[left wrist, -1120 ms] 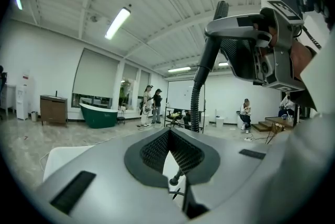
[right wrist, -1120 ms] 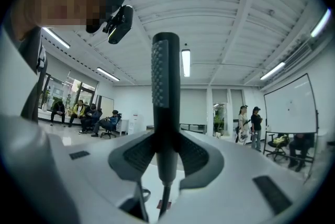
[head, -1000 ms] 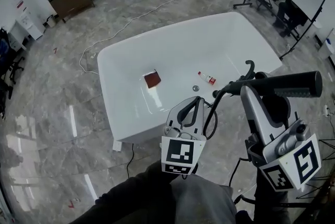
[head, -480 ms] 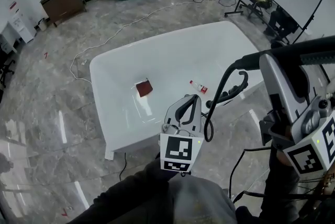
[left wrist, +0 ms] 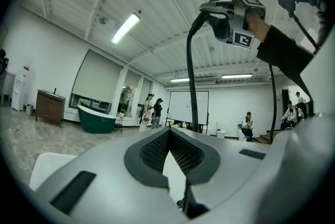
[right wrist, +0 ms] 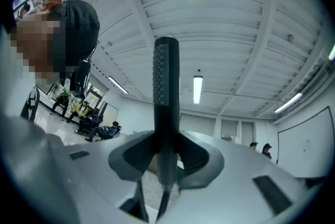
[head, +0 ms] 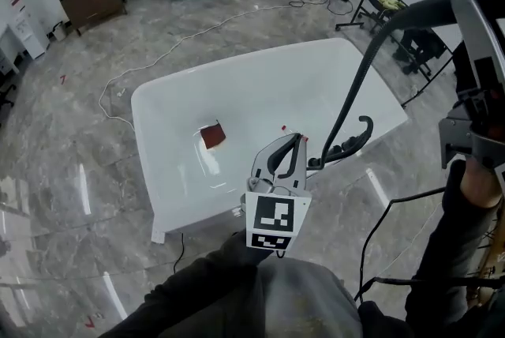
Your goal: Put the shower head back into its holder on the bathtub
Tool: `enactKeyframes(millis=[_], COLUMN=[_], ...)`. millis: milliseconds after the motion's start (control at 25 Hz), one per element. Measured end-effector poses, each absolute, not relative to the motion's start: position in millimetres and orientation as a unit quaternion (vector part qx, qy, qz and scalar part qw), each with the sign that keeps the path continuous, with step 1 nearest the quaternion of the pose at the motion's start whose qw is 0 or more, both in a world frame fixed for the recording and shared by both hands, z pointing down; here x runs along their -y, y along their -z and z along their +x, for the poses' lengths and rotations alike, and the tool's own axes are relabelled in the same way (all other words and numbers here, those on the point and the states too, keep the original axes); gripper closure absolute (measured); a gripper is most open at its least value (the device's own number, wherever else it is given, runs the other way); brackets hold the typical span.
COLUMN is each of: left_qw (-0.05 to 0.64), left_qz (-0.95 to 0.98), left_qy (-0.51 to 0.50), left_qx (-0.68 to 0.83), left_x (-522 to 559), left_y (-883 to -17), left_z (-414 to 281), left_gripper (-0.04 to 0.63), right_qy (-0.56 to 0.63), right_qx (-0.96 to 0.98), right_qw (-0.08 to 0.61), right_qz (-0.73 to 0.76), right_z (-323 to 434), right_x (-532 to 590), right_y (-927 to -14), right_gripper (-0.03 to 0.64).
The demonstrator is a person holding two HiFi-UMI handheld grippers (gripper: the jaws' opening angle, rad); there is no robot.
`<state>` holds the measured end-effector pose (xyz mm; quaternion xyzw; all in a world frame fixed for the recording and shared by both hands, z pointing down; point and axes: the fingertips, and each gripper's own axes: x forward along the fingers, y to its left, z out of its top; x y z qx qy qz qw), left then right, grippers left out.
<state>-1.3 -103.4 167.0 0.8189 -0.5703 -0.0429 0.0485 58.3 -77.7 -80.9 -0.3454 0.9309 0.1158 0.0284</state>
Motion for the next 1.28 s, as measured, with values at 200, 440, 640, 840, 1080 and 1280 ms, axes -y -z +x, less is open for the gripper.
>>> enactKeyframes(millis=[200, 440, 640, 840, 1080, 1280], left_qw=[0.052, 0.057, 0.062, 0.068, 0.072, 0.078], left_qz=[0.816, 0.815, 0.819, 0.823, 0.828, 0.83], left_qy=[0.049, 0.045, 0.032, 0.023, 0.012, -0.001], left_qx=[0.573, 0.574, 0.569, 0.563, 0.555, 0.552], left_x=[108.0, 119.3, 122.1, 124.0, 120.4, 116.3], left_y=[-164.3, -165.9, -176.7, -188.5, -194.6, -203.1], left_z=[-11.2, -22.4, -21.5, -13.4, -5.5, -3.4], left_gripper=[0.592, 0.592, 0.592, 0.592, 0.592, 0.592], right_qy=[-0.108, -0.102, -0.066, -0.02, 0.009, 0.02], right_qx=[-0.931, -0.932, -0.932, -0.93, -0.921, -0.913], right_qw=[0.023, 0.017, 0.01, 0.001, -0.017, -0.044], right_qz=[-0.347, -0.348, -0.356, -0.368, -0.39, -0.406], right_z=[51.5, 42.8, 46.2, 62.5, 73.4, 78.1], right_x=[93.1, 111.7, 120.7, 122.7, 120.0, 121.9], right_y=[77.0, 75.6, 43.2, -6.9, -75.3, -116.5], right_gripper=[0.476, 0.476, 0.476, 0.476, 0.476, 0.476])
